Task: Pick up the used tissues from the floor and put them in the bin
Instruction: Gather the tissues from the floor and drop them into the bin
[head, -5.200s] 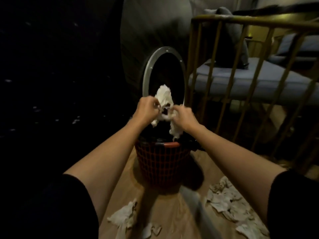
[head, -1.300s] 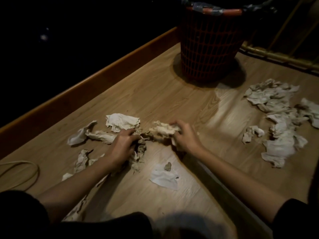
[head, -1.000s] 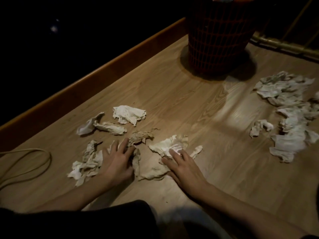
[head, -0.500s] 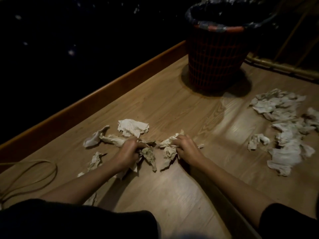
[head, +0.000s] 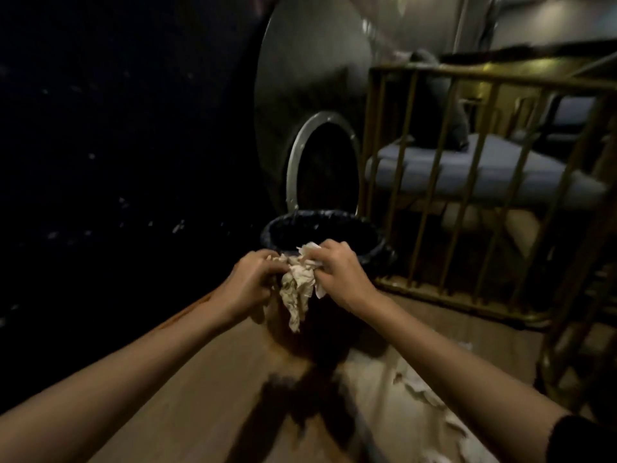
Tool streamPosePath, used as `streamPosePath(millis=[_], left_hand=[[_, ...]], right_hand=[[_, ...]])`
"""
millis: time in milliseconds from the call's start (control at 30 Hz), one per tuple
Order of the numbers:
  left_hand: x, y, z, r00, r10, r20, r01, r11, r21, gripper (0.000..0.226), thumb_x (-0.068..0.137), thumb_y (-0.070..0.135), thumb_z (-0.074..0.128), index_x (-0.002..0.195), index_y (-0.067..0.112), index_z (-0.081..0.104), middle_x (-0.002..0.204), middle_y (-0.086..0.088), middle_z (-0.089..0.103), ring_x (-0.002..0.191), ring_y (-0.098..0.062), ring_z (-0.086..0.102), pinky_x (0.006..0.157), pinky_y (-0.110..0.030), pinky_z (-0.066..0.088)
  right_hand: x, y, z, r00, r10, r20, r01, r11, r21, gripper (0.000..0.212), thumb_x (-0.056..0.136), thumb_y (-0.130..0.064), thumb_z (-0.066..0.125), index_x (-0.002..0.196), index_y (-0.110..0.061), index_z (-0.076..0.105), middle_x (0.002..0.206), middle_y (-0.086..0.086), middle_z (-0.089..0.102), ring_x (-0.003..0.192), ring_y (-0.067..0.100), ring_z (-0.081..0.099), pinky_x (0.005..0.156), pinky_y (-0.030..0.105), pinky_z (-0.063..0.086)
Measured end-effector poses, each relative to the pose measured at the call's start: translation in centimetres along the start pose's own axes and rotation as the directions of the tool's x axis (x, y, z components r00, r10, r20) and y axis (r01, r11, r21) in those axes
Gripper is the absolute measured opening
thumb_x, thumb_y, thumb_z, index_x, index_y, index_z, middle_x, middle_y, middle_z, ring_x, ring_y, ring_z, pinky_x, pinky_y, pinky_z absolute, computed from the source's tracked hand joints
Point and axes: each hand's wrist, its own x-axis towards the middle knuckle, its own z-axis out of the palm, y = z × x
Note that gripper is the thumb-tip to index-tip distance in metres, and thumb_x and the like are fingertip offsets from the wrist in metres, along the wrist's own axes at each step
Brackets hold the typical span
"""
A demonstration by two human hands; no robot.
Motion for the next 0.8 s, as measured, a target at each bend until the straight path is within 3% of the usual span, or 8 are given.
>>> streamPosePath(millis=[133, 267, 333, 400, 500, 567, 667, 800], left_hand=[[9.0, -0.1, -0.5, 0.991, 0.027, -0.131, -0.029, 0.999, -0.016, 0.033, 0.072, 0.000, 0.066, 0.102, 0.011, 0.071, 0.104, -0.019, 0.066, 0.098, -0.033, 0.062, 0.085, -0.034, 0.050], [14.8, -2.3, 3.5, 0.987, -0.071, -0.142, 0.069, 0.997, -0.020, 0.034, 0.077, 0.006, 0.060, 0.108, 0.018, 0.068, 0.108, -0.014, 0.062, 0.102, -0.030, 0.058, 0.089, -0.036, 0.049], [16.3, -3.3, 6.2, 0.990, -0.112, -0.080, 0.112, 0.994, -0.007, 0.035, 0.078, 0.011, 0.058, 0.111, 0.023, 0.064, 0.111, -0.012, 0.059, 0.107, -0.031, 0.055, 0.092, -0.040, 0.048], [17.1, -4.1, 8.7, 0.979, -0.189, 0.075, 0.186, 0.982, 0.043, 0.044, 0.080, 0.017, 0.056, 0.121, 0.032, 0.054, 0.125, -0.012, 0.051, 0.120, -0.035, 0.046, 0.098, -0.048, 0.043], [17.1, -4.2, 10.5, 0.938, -0.283, 0.201, 0.271, 0.959, 0.085, 0.055, 0.083, 0.027, 0.056, 0.136, 0.032, 0.040, 0.141, -0.014, 0.041, 0.132, -0.037, 0.034, 0.107, -0.051, 0.036], [16.5, -3.3, 9.9, 0.964, -0.267, 0.011, 0.266, 0.963, 0.037, 0.049, 0.082, 0.024, 0.055, 0.130, 0.026, 0.049, 0.130, -0.013, 0.055, 0.122, -0.035, 0.046, 0.100, -0.049, 0.043], [15.1, -0.9, 8.7, 0.960, -0.102, -0.259, 0.132, 0.986, 0.101, 0.029, 0.082, 0.020, 0.053, 0.108, 0.018, 0.066, 0.104, -0.010, 0.069, 0.103, -0.031, 0.059, 0.088, -0.045, 0.048], [12.9, 4.4, 9.6, 0.935, 0.225, -0.272, -0.190, 0.970, 0.150, 0.022, 0.077, 0.017, 0.060, 0.098, 0.016, 0.067, 0.090, -0.007, 0.066, 0.090, -0.029, 0.057, 0.075, -0.040, 0.045]], right_hand=[[7.5, 2.8, -1.7, 0.993, 0.112, -0.035, -0.112, 0.994, 0.010, 0.029, 0.080, -0.004, 0.051, 0.099, -0.020, 0.066, 0.094, 0.011, 0.058, 0.095, 0.035, 0.053, 0.081, 0.044, 0.048], [10.6, 6.5, -1.1, 0.957, 0.286, -0.041, -0.285, 0.958, 0.037, 0.022, 0.080, -0.003, 0.051, 0.093, -0.014, 0.065, 0.098, 0.018, 0.059, 0.100, 0.038, 0.055, 0.081, 0.039, 0.045], [10.7, 8.2, -0.6, 0.937, 0.348, -0.007, -0.346, 0.934, 0.088, 0.029, 0.082, -0.010, 0.057, 0.110, -0.013, 0.063, 0.112, 0.018, 0.062, 0.110, 0.036, 0.056, 0.087, 0.038, 0.047], [10.2, 9.4, -0.1, 0.894, 0.426, 0.138, -0.442, 0.887, 0.130, 0.056, 0.084, -0.021, 0.063, 0.136, -0.017, 0.044, 0.137, 0.015, 0.050, 0.127, 0.030, 0.046, 0.104, 0.041, 0.042], [9.0, 11.0, 0.4, 0.824, 0.486, 0.291, -0.538, 0.833, 0.131, 0.068, 0.084, -0.025, 0.065, 0.143, -0.024, 0.031, 0.147, 0.011, 0.038, 0.134, 0.028, 0.038, 0.110, 0.039, 0.037], [8.1, 11.3, 0.2, 0.865, 0.465, 0.188, -0.497, 0.847, 0.192, 0.054, 0.086, -0.023, 0.063, 0.137, -0.024, 0.044, 0.139, 0.013, 0.049, 0.127, 0.025, 0.047, 0.105, 0.037, 0.042], [6.0, 10.9, -1.1, 0.893, 0.433, -0.127, -0.387, 0.880, 0.276, 0.024, 0.089, -0.013, 0.058, 0.112, -0.015, 0.066, 0.103, 0.009, 0.070, 0.098, 0.019, 0.064, 0.085, 0.032, 0.054], [1.1, 11.5, -2.6, 0.873, 0.414, -0.257, -0.360, 0.903, 0.232, 0.018, 0.088, -0.006, 0.056, 0.096, -0.014, 0.070, 0.090, 0.002, 0.071, 0.085, 0.010, 0.065, 0.072, 0.023, 0.054]])
